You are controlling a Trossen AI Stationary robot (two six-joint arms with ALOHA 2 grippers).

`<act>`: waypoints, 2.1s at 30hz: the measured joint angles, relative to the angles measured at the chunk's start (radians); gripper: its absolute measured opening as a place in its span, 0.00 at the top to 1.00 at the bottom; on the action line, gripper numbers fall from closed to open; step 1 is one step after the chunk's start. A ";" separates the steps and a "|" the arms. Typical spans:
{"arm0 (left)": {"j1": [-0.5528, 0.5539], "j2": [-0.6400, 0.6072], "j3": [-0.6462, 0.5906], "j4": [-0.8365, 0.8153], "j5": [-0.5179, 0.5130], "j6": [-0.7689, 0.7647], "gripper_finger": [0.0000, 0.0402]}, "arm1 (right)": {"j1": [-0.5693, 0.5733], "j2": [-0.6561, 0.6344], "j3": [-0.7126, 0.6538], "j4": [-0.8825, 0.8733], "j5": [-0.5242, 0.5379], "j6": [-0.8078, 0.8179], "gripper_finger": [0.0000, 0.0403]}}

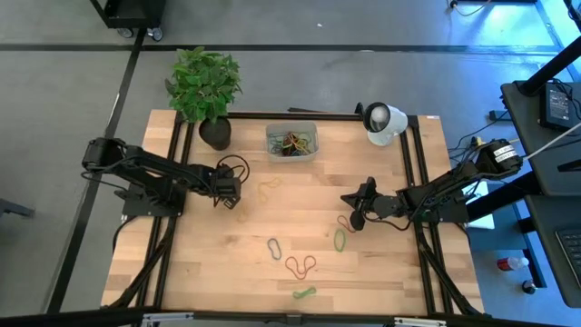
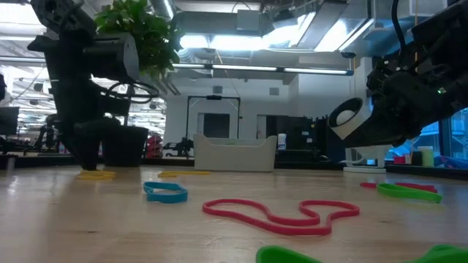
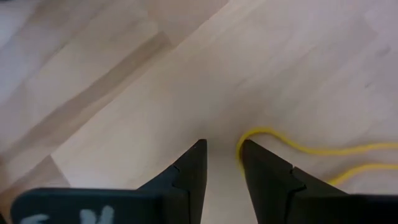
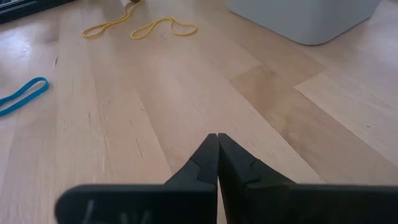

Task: Pick and place rubber bands into bin
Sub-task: Put the yellow rubber band into the gray bin

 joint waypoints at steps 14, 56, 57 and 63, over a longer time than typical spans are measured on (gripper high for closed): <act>-0.021 0.020 0.044 0.021 0.072 0.090 0.99 | 0.000 0.000 0.000 0.001 0.000 0.000 0.99; 0.405 0.337 0.856 0.107 -0.087 0.863 1.00 | 0.000 0.000 0.000 0.002 0.000 -0.008 0.99; 0.414 0.358 0.857 0.110 -0.073 0.864 1.00 | 0.000 0.000 0.000 0.002 0.000 -0.008 0.99; 0.445 0.499 0.857 0.122 -0.009 0.849 1.00 | 0.000 0.000 0.000 -0.001 0.000 -0.008 0.99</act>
